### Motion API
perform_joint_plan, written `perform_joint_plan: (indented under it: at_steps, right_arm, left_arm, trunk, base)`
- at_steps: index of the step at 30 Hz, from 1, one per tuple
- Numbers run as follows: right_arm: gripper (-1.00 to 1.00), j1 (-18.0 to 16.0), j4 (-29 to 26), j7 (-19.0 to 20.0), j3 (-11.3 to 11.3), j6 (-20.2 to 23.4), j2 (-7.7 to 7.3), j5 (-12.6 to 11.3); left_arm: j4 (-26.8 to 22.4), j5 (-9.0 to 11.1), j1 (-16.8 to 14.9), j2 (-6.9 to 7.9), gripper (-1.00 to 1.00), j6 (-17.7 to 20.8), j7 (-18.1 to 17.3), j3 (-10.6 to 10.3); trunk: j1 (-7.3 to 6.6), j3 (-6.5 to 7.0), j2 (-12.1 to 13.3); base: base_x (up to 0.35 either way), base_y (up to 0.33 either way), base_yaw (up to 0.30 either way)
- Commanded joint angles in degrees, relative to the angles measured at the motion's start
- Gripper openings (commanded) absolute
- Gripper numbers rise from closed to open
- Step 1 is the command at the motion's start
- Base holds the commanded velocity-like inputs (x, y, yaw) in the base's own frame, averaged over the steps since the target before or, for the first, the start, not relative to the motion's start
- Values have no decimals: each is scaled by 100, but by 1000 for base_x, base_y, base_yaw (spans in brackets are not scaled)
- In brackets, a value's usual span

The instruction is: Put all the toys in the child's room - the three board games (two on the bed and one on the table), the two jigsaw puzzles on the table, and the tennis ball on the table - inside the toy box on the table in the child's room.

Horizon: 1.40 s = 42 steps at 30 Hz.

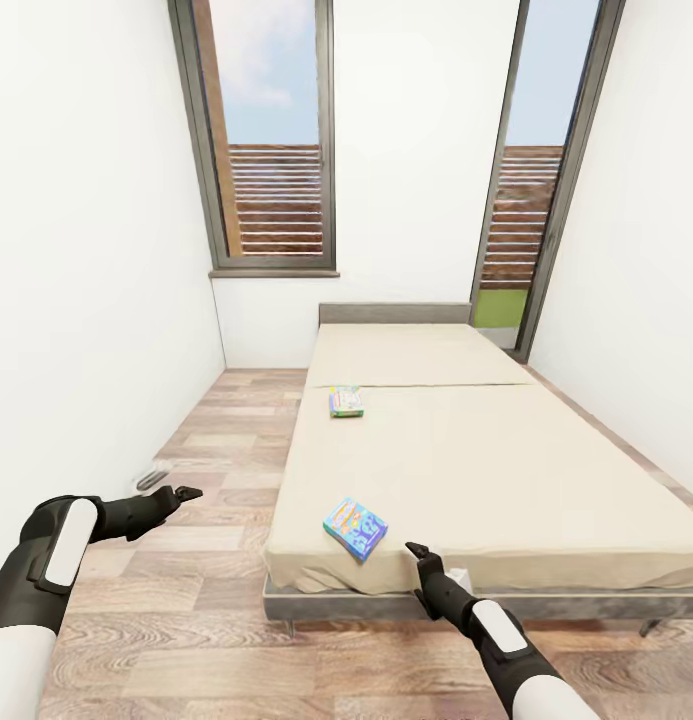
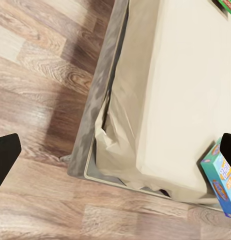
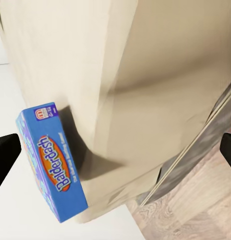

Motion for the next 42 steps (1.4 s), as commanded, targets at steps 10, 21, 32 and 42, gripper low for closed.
perform_joint_plan:
  at_steps: [10, 21, 32, 42]
  right_arm:
    - [100, -4, -3, 12, -53, 50, -20, -31]
    - [100, -4, -3, 14, -53, 52, -19, -30]
    - [100, -4, -3, 13, -53, 53, -24, -36]
    - [100, -4, -3, 13, -53, 53, -14, -30]
  left_arm:
    - [-1, -51, -5, -10, 100, 24, -60, 5]
    - [1, -51, -5, -20, 100, 24, -60, 8]
    - [1, -51, -5, -21, 100, 24, -60, 11]
    - [1, -47, -5, -18, 100, 24, -60, 11]
  trunk:
    - [219, -186, -405]
    - [461, -383, -846]
    - [703, -581, -1287]
    - [922, -760, -1689]
  base:
    - [0, 0, 0]
    - [0, 0, 0]
    - [0, 0, 0]
    - [0, 0, 0]
